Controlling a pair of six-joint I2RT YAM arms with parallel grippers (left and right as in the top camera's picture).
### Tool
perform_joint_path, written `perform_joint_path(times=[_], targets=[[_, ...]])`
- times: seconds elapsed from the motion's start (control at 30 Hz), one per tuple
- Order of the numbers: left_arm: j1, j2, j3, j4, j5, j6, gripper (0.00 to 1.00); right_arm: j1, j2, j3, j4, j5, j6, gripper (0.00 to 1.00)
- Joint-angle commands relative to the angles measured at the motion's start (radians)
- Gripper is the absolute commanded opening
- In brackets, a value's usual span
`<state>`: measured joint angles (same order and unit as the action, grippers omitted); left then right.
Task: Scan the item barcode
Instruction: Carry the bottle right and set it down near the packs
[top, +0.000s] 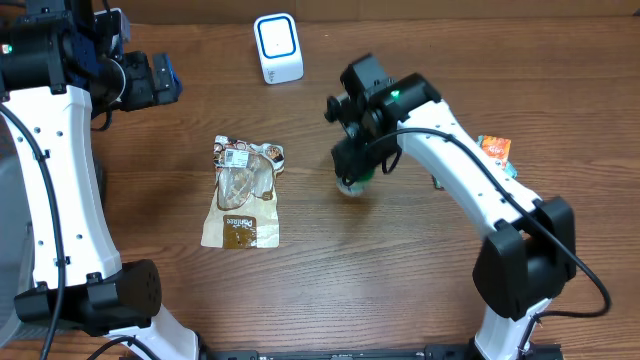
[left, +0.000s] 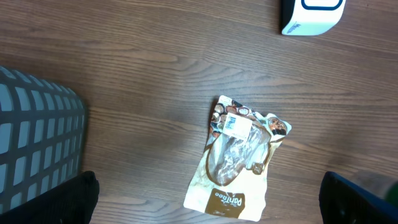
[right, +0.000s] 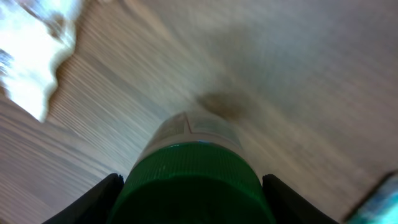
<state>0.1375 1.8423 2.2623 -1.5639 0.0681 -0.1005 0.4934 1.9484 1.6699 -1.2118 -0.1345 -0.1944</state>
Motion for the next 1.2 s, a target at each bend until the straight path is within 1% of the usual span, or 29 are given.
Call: perform_joint_path(times=[0.0, 0.13, 0.27, 0.5, 0.73, 0.77, 0.8, 0.87, 0.9, 0.93, 0.97, 1.07, 1.17], targets=[[-0.001, 0.005, -0.003, 0.001, 0.003, 0.011, 0.99, -0.041, -0.005, -0.072, 0.018, -0.024, 0.02, 0.56], [-0.001, 0.005, -0.003, 0.001, 0.003, 0.011, 1.0, -0.106, -0.005, -0.155, 0.056, -0.013, 0.069, 0.55], [-0.001, 0.005, -0.003, 0.001, 0.003, 0.011, 0.99, -0.186, -0.005, -0.205, 0.056, -0.011, 0.084, 0.51], [-0.001, 0.005, -0.003, 0.001, 0.003, 0.011, 1.0, -0.323, -0.005, -0.226, 0.03, 0.055, 0.094, 0.51], [-0.001, 0.005, -0.003, 0.001, 0.003, 0.011, 1.0, -0.425, -0.005, -0.227, 0.008, 0.119, 0.095, 0.52], [-0.001, 0.005, -0.003, 0.001, 0.003, 0.011, 1.0, -0.439, -0.005, -0.227, 0.005, 0.118, 0.103, 0.55], [-0.001, 0.005, -0.003, 0.001, 0.003, 0.011, 0.99, -0.449, -0.005, -0.227, 0.002, 0.119, 0.121, 0.62], [-0.001, 0.005, -0.003, 0.001, 0.003, 0.011, 0.99, -0.469, -0.005, -0.227, -0.002, 0.117, 0.143, 0.81], [-0.001, 0.005, -0.003, 0.001, 0.003, 0.011, 0.99, -0.475, -0.005, -0.226, -0.006, 0.107, 0.143, 0.88], [-0.001, 0.005, -0.003, 0.001, 0.003, 0.011, 1.0, -0.479, -0.005, -0.226, -0.008, 0.097, 0.143, 0.98], [-0.001, 0.005, -0.003, 0.001, 0.003, 0.011, 0.99, -0.482, -0.005, -0.224, -0.01, 0.078, 0.142, 1.0], [-0.001, 0.005, -0.003, 0.001, 0.003, 0.011, 1.0, -0.482, -0.005, -0.192, -0.029, 0.026, 0.142, 1.0], [-0.001, 0.005, -0.003, 0.001, 0.003, 0.011, 0.99, -0.481, -0.005, -0.112, -0.077, -0.024, 0.143, 1.0]])
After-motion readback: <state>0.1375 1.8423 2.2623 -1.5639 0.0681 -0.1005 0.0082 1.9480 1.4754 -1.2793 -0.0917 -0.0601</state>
